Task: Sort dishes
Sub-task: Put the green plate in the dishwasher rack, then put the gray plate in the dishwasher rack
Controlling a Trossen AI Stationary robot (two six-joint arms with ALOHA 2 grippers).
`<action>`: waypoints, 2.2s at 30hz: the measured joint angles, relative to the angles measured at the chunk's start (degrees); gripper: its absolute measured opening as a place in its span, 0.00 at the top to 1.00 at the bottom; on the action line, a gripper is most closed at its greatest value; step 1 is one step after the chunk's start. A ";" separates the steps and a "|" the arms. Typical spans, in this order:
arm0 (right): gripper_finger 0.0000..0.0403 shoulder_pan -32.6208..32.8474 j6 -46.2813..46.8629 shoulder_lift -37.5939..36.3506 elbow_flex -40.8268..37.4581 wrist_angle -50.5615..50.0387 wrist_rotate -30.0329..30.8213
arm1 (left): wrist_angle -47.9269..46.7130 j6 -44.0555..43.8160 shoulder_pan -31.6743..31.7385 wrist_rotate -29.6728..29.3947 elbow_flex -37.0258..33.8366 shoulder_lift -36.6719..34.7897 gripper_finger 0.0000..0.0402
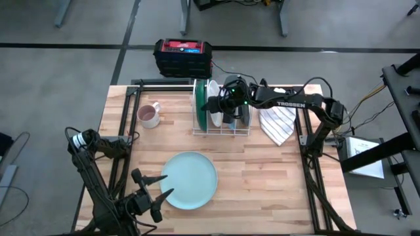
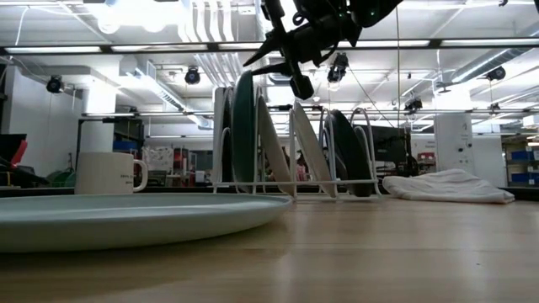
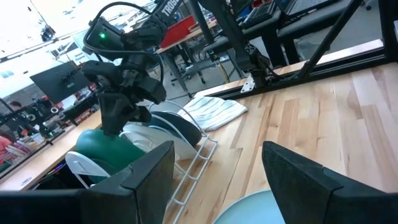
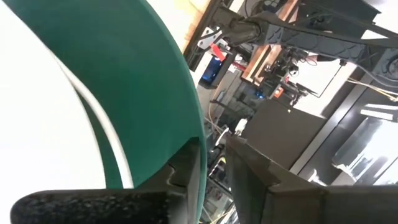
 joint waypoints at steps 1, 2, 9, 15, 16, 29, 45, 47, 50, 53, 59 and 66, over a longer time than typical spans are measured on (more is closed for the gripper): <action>0.83 0.00 0.34 0.00 0.00 0.02 -0.01 | 0.02 0.00 -0.01 0.00 0.00 0.00 0.42; 0.82 0.00 0.93 -0.02 0.00 0.11 -0.02 | 0.02 0.00 0.00 0.00 0.00 0.00 0.42; 0.77 0.02 3.79 -0.07 0.00 1.07 0.48 | 0.02 0.00 0.00 -0.07 0.00 0.00 0.42; 0.72 -0.05 6.96 -0.23 0.00 3.73 2.78 | 0.04 0.00 0.00 -0.11 0.00 0.00 0.42; 0.71 -0.13 7.50 -0.27 0.00 3.69 2.78 | 0.04 0.00 0.00 -0.13 0.00 0.00 0.42; 0.62 -0.52 9.70 -1.93 0.00 5.52 10.67 | 0.16 -0.02 -0.02 -0.10 0.00 0.00 0.42; 0.78 -0.74 70.59 -12.90 0.00 6.04 20.32 | -0.04 0.24 1.40 -0.39 0.00 0.00 0.42; 0.79 -0.74 78.28 -14.14 0.00 5.39 23.69 | -0.30 0.60 2.22 -0.39 0.00 0.00 0.42; 0.81 -0.79 89.36 -15.83 0.02 3.23 25.70 | -0.33 1.82 3.55 0.31 0.00 0.00 0.42; 0.83 -0.73 97.68 -17.21 0.02 -2.02 25.71 | -0.46 1.92 4.85 3.22 0.00 -0.02 0.42; 0.85 -0.72 109.83 -18.62 -0.64 -14.65 24.88 | -1.28 1.90 7.15 9.70 0.00 -0.17 0.42; 0.88 0.08 119.03 -18.56 -7.31 -17.18 19.10 | -2.19 0.92 8.97 15.11 0.00 -0.20 0.42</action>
